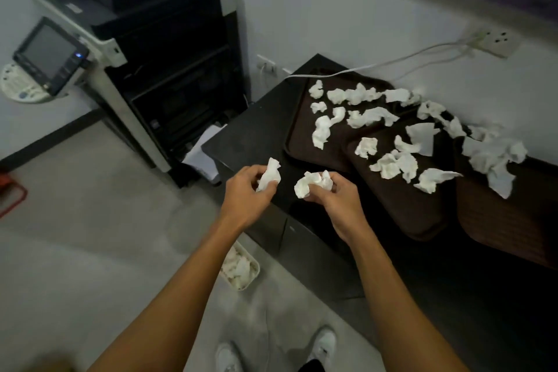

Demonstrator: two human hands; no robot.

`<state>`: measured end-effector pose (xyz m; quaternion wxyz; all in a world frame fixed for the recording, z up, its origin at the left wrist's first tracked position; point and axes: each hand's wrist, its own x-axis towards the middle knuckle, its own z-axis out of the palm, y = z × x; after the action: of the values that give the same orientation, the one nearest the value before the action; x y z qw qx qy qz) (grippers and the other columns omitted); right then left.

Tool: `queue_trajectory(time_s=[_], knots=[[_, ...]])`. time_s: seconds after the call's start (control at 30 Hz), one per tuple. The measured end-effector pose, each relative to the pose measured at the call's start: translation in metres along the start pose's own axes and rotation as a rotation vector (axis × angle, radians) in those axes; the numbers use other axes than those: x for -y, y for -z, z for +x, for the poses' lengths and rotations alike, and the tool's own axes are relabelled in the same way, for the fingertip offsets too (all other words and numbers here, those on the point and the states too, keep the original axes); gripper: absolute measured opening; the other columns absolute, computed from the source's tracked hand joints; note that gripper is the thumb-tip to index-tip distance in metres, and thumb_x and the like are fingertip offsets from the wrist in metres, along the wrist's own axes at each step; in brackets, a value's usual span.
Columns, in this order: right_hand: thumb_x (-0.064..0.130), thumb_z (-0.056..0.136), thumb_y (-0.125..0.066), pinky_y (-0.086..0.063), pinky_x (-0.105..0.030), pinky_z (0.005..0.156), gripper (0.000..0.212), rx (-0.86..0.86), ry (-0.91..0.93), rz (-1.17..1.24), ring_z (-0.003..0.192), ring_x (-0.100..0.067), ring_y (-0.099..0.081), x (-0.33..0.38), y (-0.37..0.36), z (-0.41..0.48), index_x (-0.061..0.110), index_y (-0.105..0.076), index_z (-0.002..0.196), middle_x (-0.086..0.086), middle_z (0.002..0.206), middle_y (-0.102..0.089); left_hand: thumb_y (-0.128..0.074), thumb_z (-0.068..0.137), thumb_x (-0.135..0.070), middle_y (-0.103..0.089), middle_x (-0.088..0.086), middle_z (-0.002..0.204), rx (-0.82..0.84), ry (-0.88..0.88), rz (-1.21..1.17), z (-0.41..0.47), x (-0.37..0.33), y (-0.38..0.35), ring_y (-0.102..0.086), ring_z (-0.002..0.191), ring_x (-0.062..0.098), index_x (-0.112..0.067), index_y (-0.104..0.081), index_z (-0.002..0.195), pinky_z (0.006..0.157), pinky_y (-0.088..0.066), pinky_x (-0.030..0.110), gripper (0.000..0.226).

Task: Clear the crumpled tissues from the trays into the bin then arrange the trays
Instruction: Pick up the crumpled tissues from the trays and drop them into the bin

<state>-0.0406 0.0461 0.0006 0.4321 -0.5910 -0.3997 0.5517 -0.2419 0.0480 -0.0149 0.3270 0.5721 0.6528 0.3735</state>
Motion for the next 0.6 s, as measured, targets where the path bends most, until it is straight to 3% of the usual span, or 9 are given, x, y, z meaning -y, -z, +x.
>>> queue_trajectory(time_s=[0.2, 0.27, 0.4, 0.47, 0.6], knots=[[0.008, 0.078, -0.076, -0.06, -0.049, 0.093, 0.028, 0.086, -0.025, -0.106, 0.101, -0.021, -0.073, -0.023, -0.073, -0.008, 0.016, -0.074, 0.105, -0.001, 0.104, -0.077, -0.071, 0.086, -0.036, -0.07, -0.012, 0.101, -0.051, 0.077, -0.022, -0.019, 0.056, 0.057, -0.067, 0.089, 0.006, -0.034, -0.071, 0.11, 0.078, -0.058, 0.031, 0.024], [0.01, 0.077, -0.076, -0.06, -0.049, 0.092, 0.029, 0.112, -0.025, -0.129, 0.101, -0.02, -0.073, -0.028, -0.092, -0.01, 0.018, -0.074, 0.105, 0.0, 0.104, -0.077, -0.071, 0.087, -0.034, -0.07, -0.012, 0.102, -0.067, 0.097, -0.028, -0.024, 0.069, 0.071, -0.067, 0.089, 0.006, -0.032, -0.071, 0.111, 0.077, -0.057, 0.029, 0.024], [0.02, 0.073, -0.077, -0.06, -0.049, 0.091, 0.031, 0.156, -0.045, -0.212, 0.098, -0.017, -0.074, -0.042, -0.124, -0.007, 0.025, -0.074, 0.104, 0.004, 0.101, -0.077, -0.072, 0.089, -0.03, -0.067, -0.01, 0.105, -0.103, 0.158, -0.018, -0.032, 0.093, 0.089, -0.064, 0.088, 0.002, -0.028, -0.071, 0.113, 0.069, -0.047, 0.012, 0.024], [0.022, 0.072, -0.076, -0.061, -0.046, 0.089, 0.029, 0.166, -0.035, -0.279, 0.094, -0.013, -0.074, -0.054, -0.138, -0.004, 0.029, -0.075, 0.101, 0.007, 0.097, -0.077, -0.071, 0.09, -0.026, -0.067, -0.009, 0.104, -0.12, 0.197, -0.012, -0.036, 0.107, 0.092, -0.064, 0.088, 0.003, -0.026, -0.071, 0.114, 0.069, -0.046, 0.012, 0.024], [0.016, 0.078, -0.079, -0.056, -0.016, 0.067, 0.021, 0.183, -0.026, -0.372, 0.078, -0.002, -0.07, -0.088, -0.158, 0.001, 0.026, -0.075, 0.095, 0.007, 0.086, -0.076, -0.069, 0.093, -0.022, -0.067, -0.007, 0.103, -0.139, 0.319, -0.005, -0.047, 0.141, 0.086, -0.064, 0.09, 0.012, -0.02, -0.07, 0.12, 0.075, -0.048, 0.024, 0.027]])
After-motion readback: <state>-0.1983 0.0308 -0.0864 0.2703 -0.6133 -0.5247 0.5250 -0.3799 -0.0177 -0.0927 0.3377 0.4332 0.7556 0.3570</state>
